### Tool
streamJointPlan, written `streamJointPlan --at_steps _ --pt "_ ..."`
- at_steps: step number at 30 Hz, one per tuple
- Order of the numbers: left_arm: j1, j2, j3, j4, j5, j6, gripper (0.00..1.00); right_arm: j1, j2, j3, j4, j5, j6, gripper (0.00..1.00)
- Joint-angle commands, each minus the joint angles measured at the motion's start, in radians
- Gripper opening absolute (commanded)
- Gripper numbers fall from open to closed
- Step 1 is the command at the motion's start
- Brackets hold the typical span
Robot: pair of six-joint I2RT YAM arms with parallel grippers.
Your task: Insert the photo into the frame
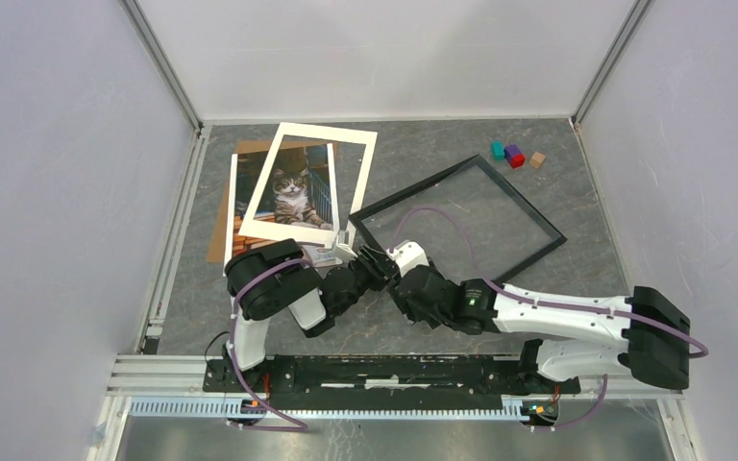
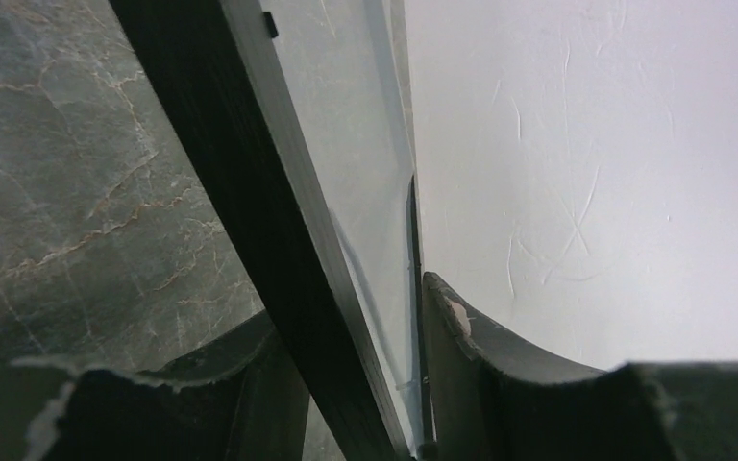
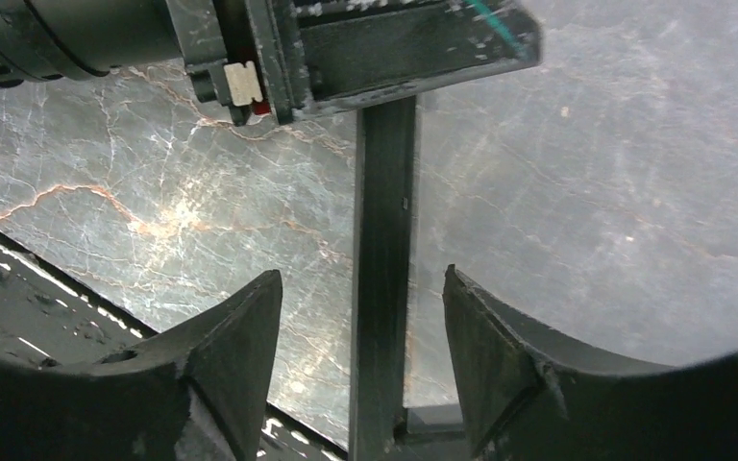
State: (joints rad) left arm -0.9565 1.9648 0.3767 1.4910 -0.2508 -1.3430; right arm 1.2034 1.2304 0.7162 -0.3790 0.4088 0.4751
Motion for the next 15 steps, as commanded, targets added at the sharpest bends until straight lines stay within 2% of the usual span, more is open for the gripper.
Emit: streamJointPlan --at_steps 1,6,10,15 --pt "0.026 -0.047 0.026 0.065 0.081 0.107 0.5 -0.014 -0.103 0.096 -0.14 0.082 0.001 0.7" --pt "0.043 -0.062 0.045 0.065 0.117 0.097 0.49 -0.024 -0.201 0.154 -0.284 0.139 0.008 0.77" --pt "0.053 -0.064 0.033 0.065 0.124 0.061 0.49 -0.068 -0.272 0.135 -0.417 0.193 0.15 0.85" --pt "0.056 -0.089 -0.002 0.065 0.133 0.057 0.48 -0.185 -0.364 0.021 -0.392 0.17 0.226 0.9"
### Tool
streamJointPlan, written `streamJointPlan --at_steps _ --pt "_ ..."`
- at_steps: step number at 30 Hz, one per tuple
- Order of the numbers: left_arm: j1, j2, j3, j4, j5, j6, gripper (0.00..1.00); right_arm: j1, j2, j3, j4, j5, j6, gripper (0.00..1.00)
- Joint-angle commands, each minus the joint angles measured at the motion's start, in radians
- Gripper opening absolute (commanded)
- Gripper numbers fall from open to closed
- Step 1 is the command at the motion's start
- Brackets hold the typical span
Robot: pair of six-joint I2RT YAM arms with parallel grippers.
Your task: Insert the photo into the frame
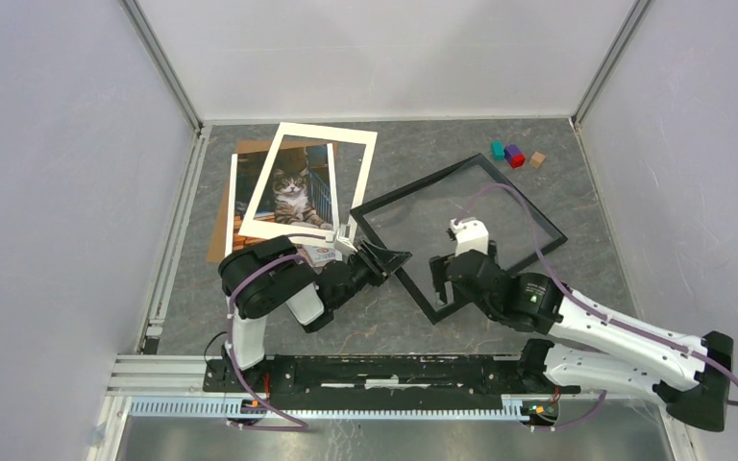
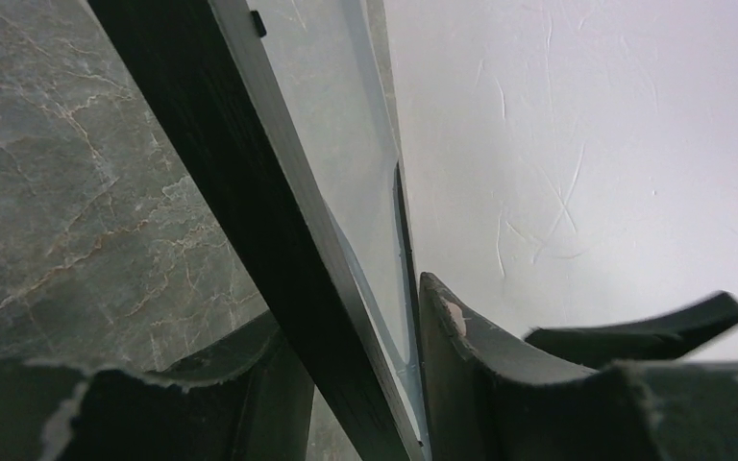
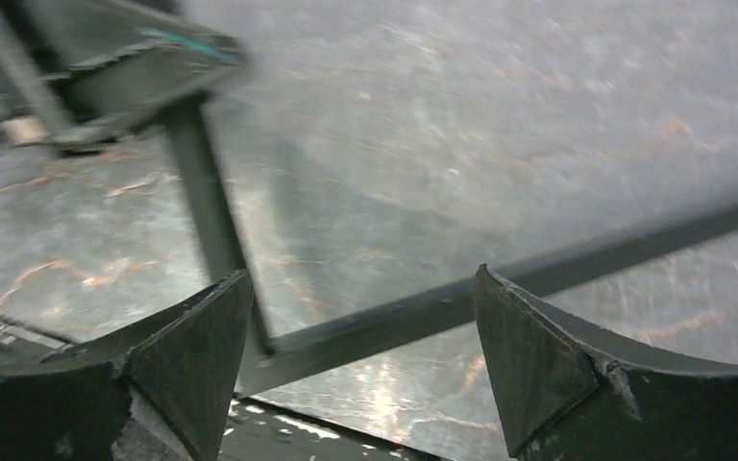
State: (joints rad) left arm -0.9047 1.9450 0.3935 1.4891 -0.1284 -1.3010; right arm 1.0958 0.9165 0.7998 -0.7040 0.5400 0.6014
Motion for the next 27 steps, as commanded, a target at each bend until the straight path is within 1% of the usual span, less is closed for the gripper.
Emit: streamJointPlan --at_steps 1,5,6,9,12,13,15,16,17,19,22,23,25,27 --pt "0.006 -0.083 -0.028 0.067 0.008 0.025 0.48 -0.114 -0.061 -0.069 -0.067 0.061 0.084 0.9" --pt "0.037 -0.098 -0.043 0.066 0.046 0.036 0.47 -0.231 -0.022 -0.052 -0.057 0.192 -0.043 0.9" --pt "0.043 -0.099 -0.041 0.066 0.058 0.038 0.47 -0.269 0.004 -0.048 -0.024 0.188 -0.1 0.91" --pt "0.062 -0.092 -0.033 0.067 0.091 0.035 0.46 -0.418 0.123 0.01 0.055 0.083 -0.266 0.89" --pt "0.077 -0.101 -0.038 0.066 0.107 0.033 0.45 -0.536 0.209 0.078 0.099 -0.011 -0.357 0.87" --pt "0.083 -0.105 -0.044 0.066 0.109 0.035 0.45 -0.58 0.222 0.092 0.115 -0.068 -0.371 0.88" --pt "0.097 -0.115 -0.051 0.067 0.123 0.036 0.45 -0.715 0.228 0.095 0.161 -0.225 -0.379 0.88" --pt "0.103 -0.118 -0.054 0.067 0.124 0.04 0.45 -0.768 0.232 0.089 0.184 -0.283 -0.379 0.88" --pt "0.106 -0.119 -0.056 0.066 0.146 0.043 0.45 -0.825 0.24 0.085 0.193 -0.303 -0.38 0.88" --pt "0.11 -0.12 -0.055 0.066 0.168 0.062 0.44 -0.903 0.278 0.1 0.176 -0.26 -0.39 0.87" --pt "0.112 -0.117 -0.05 0.065 0.215 0.078 0.44 -0.964 0.323 0.122 0.132 -0.149 -0.404 0.87" --pt "0.112 -0.113 -0.051 0.066 0.229 0.072 0.44 -0.977 0.323 0.113 0.132 -0.14 -0.401 0.87" --pt "0.113 -0.109 -0.057 0.059 0.24 0.058 0.46 -0.994 0.302 0.075 0.152 -0.185 -0.388 0.88" --pt "0.118 -0.104 -0.064 0.022 0.245 0.031 0.47 -1.005 0.272 0.025 0.168 -0.267 -0.37 0.88"
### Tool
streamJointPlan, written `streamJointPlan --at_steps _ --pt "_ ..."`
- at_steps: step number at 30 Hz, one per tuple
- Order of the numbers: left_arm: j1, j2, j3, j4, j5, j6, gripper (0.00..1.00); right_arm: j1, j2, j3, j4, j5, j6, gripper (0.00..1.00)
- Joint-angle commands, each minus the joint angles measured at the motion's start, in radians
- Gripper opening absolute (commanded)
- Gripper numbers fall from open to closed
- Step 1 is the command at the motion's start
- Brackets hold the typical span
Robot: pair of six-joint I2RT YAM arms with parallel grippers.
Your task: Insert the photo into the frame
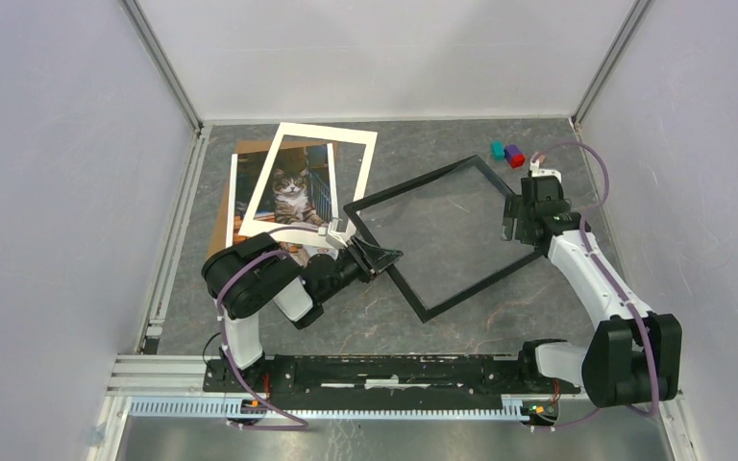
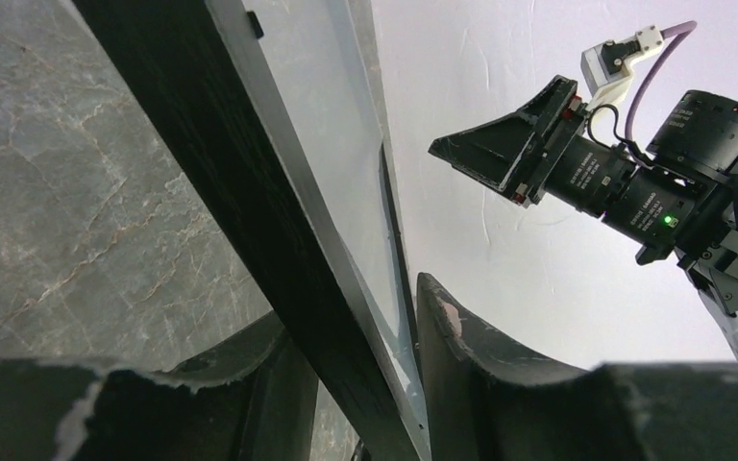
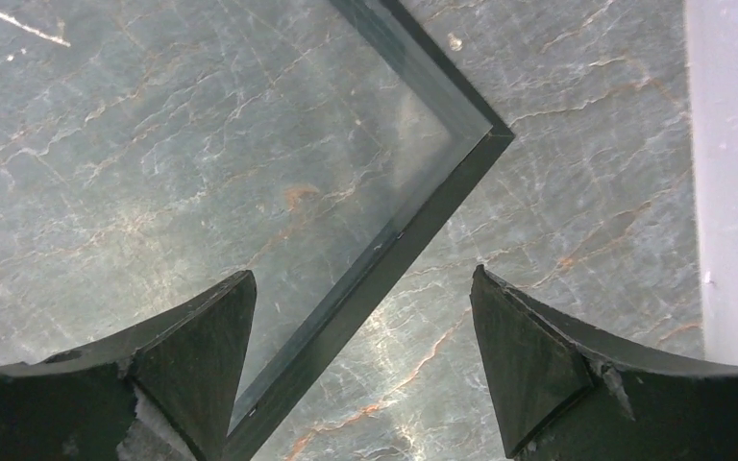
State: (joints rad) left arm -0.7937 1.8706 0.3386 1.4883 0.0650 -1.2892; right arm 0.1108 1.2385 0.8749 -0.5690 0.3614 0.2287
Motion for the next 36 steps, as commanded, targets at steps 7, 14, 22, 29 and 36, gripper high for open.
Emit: streamJointPlan --at_steps 7,14,22,29,36 --pt "0.013 0.002 0.01 -0.083 0.092 -0.09 0.58 -0.02 -0.118 -0.133 -0.015 -0.045 0.012 0.98" --pt "0.013 -0.076 0.005 -0.226 0.08 -0.072 0.59 -0.057 -0.122 -0.184 0.039 -0.173 0.054 0.98" --pt "0.013 -0.042 0.005 -0.226 0.1 -0.07 0.57 -0.059 0.031 0.021 0.248 -0.428 -0.116 0.98" --pt "0.03 -0.013 -0.012 -0.185 0.123 -0.072 0.56 -0.082 0.461 0.444 0.277 -0.656 -0.265 0.98" --pt "0.049 0.033 -0.004 -0.142 0.153 -0.088 0.53 -0.184 0.836 0.856 0.185 -0.924 -0.315 0.77"
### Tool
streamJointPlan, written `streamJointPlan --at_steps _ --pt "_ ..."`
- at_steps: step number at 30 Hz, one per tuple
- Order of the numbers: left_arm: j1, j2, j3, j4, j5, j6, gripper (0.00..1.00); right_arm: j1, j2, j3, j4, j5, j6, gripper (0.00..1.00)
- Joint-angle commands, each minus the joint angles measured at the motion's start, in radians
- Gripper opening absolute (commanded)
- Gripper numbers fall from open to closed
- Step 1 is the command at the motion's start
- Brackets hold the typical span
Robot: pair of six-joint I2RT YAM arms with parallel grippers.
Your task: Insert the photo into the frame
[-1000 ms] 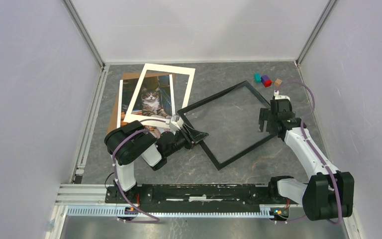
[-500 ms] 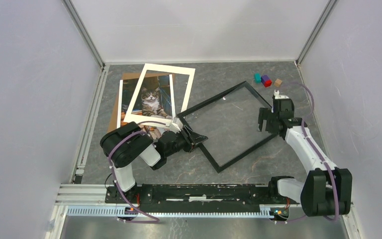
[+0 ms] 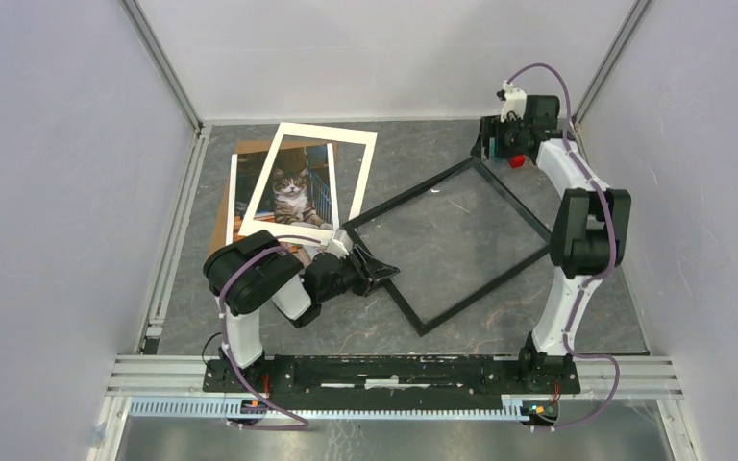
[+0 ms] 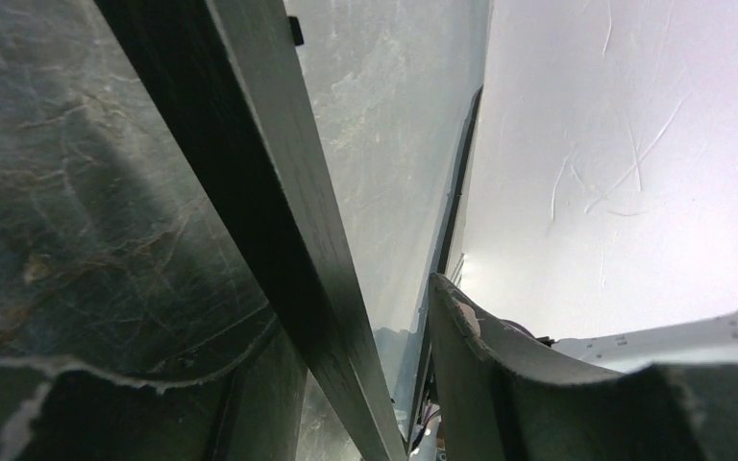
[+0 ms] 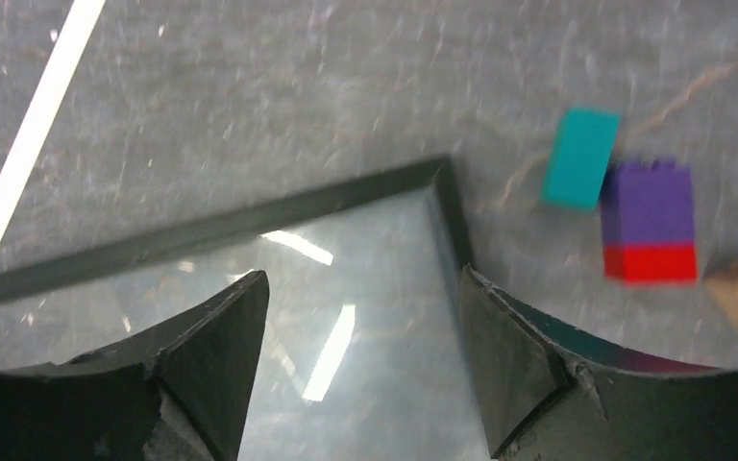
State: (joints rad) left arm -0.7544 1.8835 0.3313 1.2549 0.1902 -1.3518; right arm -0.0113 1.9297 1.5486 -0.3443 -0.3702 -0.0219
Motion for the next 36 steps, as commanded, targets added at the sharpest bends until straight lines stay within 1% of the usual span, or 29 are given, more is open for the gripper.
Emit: streamJointPlan --at_steps 1,6,8,11,13,16,25,29,33,36 --pt "0.01 0.024 -0.001 0.094 0.029 -0.024 0.53 -0.071 0.173 0.21 -0.046 -0.212 -0.075 0.77" --pt "0.018 0.046 -0.008 0.1 0.035 -0.021 0.52 -0.096 0.301 0.318 -0.056 -0.313 -0.105 0.72" --pt "0.022 0.055 -0.005 0.105 0.039 -0.027 0.52 -0.099 0.336 0.348 -0.057 -0.328 -0.105 0.68" --pt "0.026 0.063 -0.003 0.107 0.04 -0.031 0.52 -0.098 0.364 0.345 -0.027 -0.373 -0.093 0.63" --pt "0.028 0.067 -0.003 0.11 0.041 -0.033 0.51 -0.099 0.379 0.338 -0.014 -0.371 -0.088 0.61" --pt "0.031 0.066 -0.003 0.11 0.043 -0.035 0.51 -0.098 0.402 0.344 -0.012 -0.381 -0.087 0.55" --pt "0.033 0.061 0.009 0.096 0.052 -0.028 0.51 -0.098 0.435 0.346 0.001 -0.406 -0.098 0.57" --pt "0.033 0.051 0.017 0.082 0.055 -0.013 0.5 -0.098 0.444 0.342 0.011 -0.461 -0.074 0.51" --pt "0.036 0.019 0.031 0.033 0.061 0.02 0.5 -0.101 0.417 0.293 0.03 -0.525 -0.065 0.48" --pt "0.038 -0.015 0.045 -0.036 0.064 0.055 0.49 -0.113 0.397 0.263 0.05 -0.561 -0.048 0.45"
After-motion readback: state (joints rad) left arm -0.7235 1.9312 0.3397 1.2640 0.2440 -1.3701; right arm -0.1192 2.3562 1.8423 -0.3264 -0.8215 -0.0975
